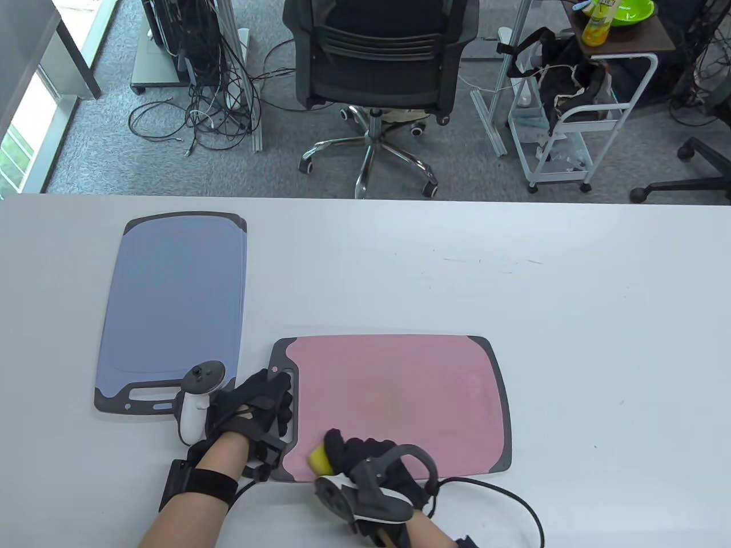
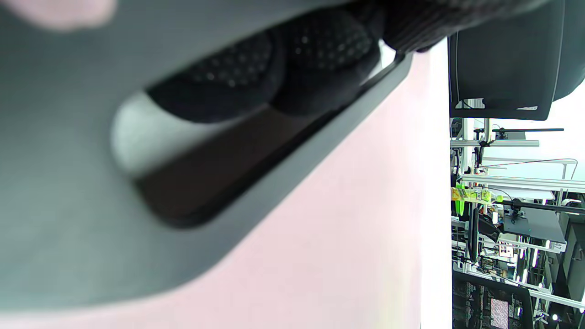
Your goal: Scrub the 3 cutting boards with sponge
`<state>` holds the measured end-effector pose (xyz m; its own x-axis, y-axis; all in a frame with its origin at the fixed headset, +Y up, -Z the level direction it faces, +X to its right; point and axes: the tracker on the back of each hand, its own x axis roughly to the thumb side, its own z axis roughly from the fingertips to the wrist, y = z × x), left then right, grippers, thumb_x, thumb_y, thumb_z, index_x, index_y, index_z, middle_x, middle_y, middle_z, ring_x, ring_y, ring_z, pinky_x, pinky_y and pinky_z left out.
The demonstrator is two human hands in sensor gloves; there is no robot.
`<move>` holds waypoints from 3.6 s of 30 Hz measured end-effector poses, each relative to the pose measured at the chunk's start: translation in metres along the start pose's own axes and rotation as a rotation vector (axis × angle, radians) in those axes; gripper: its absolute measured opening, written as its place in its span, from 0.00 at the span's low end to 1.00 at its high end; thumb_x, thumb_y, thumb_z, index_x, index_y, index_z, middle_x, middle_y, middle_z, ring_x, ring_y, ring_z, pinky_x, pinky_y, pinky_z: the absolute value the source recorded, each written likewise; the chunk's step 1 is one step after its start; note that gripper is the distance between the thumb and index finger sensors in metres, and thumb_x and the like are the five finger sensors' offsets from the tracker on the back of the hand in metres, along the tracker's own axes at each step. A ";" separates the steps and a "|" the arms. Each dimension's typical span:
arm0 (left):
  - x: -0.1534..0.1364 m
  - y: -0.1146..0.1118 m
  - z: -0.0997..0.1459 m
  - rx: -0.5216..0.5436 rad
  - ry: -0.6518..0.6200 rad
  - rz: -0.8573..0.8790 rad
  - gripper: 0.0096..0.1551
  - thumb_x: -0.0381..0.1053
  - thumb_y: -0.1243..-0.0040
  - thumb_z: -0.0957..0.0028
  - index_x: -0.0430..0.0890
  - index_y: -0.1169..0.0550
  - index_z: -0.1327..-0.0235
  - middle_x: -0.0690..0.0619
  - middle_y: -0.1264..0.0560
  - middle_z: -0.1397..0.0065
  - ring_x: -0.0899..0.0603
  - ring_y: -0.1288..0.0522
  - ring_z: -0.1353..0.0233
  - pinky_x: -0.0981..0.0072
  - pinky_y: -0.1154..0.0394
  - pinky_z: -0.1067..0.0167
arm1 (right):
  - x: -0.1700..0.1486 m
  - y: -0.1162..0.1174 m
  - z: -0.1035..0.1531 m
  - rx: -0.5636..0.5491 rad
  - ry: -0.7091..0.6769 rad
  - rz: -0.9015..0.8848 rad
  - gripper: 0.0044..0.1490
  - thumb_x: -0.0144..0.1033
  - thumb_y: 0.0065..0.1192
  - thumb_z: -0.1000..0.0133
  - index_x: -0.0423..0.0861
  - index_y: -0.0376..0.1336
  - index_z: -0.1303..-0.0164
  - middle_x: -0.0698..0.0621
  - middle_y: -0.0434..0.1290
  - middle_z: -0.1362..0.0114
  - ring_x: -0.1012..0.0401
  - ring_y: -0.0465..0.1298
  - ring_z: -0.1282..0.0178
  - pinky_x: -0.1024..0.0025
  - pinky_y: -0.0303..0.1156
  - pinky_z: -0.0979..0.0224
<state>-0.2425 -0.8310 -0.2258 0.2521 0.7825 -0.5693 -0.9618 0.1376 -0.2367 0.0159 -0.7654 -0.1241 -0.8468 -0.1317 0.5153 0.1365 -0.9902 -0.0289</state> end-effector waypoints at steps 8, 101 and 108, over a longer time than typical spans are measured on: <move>0.000 0.000 0.000 -0.007 0.007 0.015 0.28 0.65 0.42 0.38 0.47 0.27 0.35 0.59 0.18 0.50 0.58 0.13 0.60 0.69 0.10 0.61 | -0.172 0.037 0.096 0.143 0.489 -0.097 0.51 0.67 0.56 0.49 0.43 0.58 0.24 0.51 0.76 0.47 0.58 0.79 0.55 0.56 0.77 0.45; 0.024 -0.048 0.087 0.265 -1.193 -1.445 0.25 0.57 0.35 0.39 0.57 0.32 0.33 0.59 0.30 0.29 0.46 0.30 0.20 0.43 0.36 0.22 | -0.054 -0.028 -0.095 0.055 0.145 -0.202 0.46 0.61 0.56 0.44 0.43 0.58 0.23 0.45 0.73 0.38 0.54 0.78 0.48 0.53 0.74 0.39; 0.024 -0.049 0.086 0.265 -1.193 -1.445 0.25 0.57 0.35 0.39 0.57 0.32 0.33 0.59 0.30 0.29 0.46 0.30 0.20 0.43 0.36 0.22 | -0.056 -0.024 -0.085 0.043 0.155 -0.158 0.45 0.60 0.55 0.45 0.45 0.58 0.22 0.47 0.73 0.38 0.55 0.78 0.47 0.53 0.74 0.39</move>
<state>-0.1988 -0.7665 -0.1600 0.6864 -0.0653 0.7243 -0.1278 0.9696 0.2085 0.0161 -0.7377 -0.2254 -0.9278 0.0157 0.3726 0.0152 -0.9967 0.0799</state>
